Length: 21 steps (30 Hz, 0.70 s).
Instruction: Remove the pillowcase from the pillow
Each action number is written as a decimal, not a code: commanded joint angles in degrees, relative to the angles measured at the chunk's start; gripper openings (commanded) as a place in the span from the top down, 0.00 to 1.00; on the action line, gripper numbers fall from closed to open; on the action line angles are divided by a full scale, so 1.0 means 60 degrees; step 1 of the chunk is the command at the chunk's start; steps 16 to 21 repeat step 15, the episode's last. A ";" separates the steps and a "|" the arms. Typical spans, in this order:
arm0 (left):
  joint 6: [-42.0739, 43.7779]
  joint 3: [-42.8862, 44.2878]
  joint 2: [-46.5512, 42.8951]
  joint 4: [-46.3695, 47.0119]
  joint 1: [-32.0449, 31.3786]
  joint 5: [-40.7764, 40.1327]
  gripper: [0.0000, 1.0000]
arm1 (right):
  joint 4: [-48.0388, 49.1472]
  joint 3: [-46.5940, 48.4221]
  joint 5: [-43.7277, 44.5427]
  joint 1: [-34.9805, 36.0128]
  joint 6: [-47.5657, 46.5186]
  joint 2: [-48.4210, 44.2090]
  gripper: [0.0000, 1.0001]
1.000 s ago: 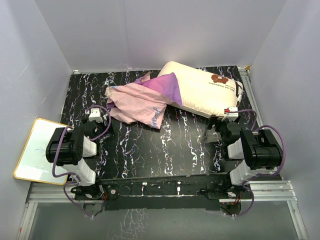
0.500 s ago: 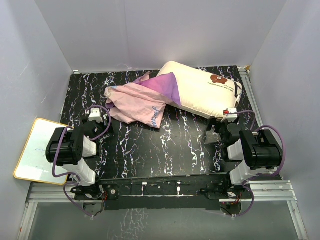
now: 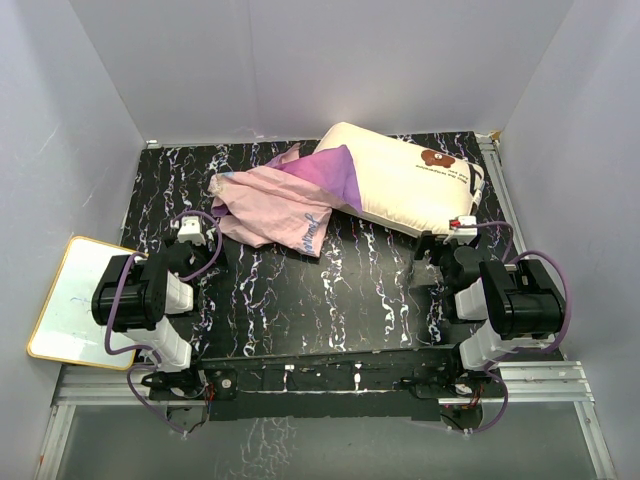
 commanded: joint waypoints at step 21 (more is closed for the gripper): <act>-0.0039 0.0134 -0.0012 0.0240 -0.0028 0.0059 0.03 | -0.0058 0.0615 -0.1145 0.0049 -0.0270 0.0026 0.02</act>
